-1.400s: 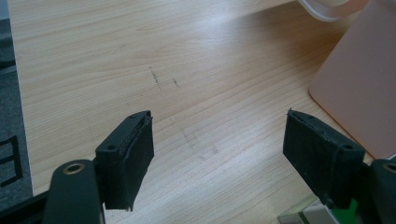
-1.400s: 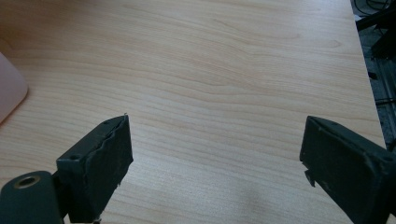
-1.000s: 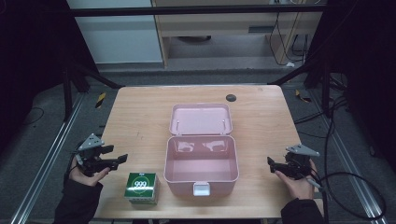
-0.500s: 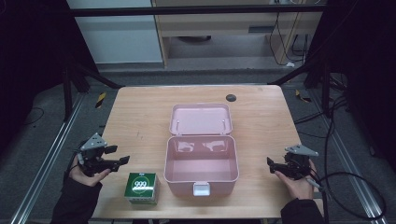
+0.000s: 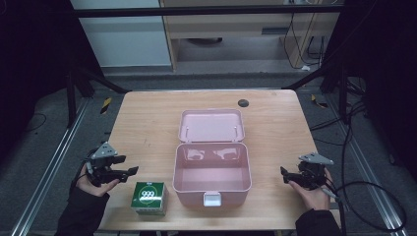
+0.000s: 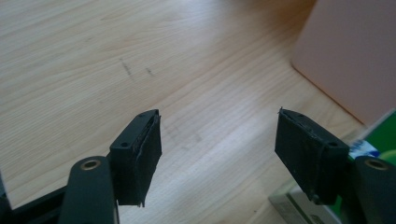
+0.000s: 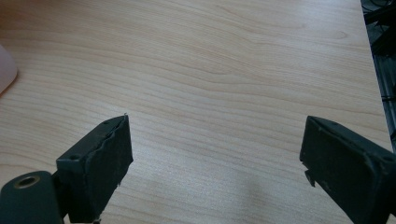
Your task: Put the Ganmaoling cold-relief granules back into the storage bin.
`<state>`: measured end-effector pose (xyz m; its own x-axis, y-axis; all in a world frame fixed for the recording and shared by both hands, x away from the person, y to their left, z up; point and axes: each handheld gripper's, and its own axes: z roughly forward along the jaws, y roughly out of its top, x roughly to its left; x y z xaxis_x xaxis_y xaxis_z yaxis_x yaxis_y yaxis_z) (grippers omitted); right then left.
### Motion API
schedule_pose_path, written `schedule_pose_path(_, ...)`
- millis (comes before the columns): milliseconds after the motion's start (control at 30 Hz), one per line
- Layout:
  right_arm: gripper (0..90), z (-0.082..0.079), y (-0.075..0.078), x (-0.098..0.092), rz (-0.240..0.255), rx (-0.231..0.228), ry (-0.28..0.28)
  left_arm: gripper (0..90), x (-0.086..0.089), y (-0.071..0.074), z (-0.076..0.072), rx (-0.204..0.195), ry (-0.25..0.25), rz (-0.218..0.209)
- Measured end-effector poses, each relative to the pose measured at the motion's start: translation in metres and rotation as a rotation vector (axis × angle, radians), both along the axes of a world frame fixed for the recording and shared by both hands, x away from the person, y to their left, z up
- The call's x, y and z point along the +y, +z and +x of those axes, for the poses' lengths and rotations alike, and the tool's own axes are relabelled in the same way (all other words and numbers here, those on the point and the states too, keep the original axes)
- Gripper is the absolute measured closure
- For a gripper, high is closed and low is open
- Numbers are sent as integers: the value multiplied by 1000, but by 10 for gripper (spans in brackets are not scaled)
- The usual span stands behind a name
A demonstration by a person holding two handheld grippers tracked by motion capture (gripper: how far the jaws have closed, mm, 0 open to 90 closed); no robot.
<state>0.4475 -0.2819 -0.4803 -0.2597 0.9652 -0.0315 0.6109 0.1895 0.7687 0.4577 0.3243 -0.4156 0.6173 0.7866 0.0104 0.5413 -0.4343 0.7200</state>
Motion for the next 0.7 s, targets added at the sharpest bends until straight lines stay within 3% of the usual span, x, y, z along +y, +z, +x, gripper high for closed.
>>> schedule_pose_path(133, 95, 0, -1, 0, -4, 0, 0, 306, 5, -15, 7, -1, 119, -29)
schedule_pose_path(267, 95, 0, -1, 0, -10, -4, 2, 310, 8, -31, 13, 16, 191, -35)
schedule_pose_path(700, 112, -2, 2, 1, 9, -32, -8, 298, 6, -37, 11, -16, 238, -42)
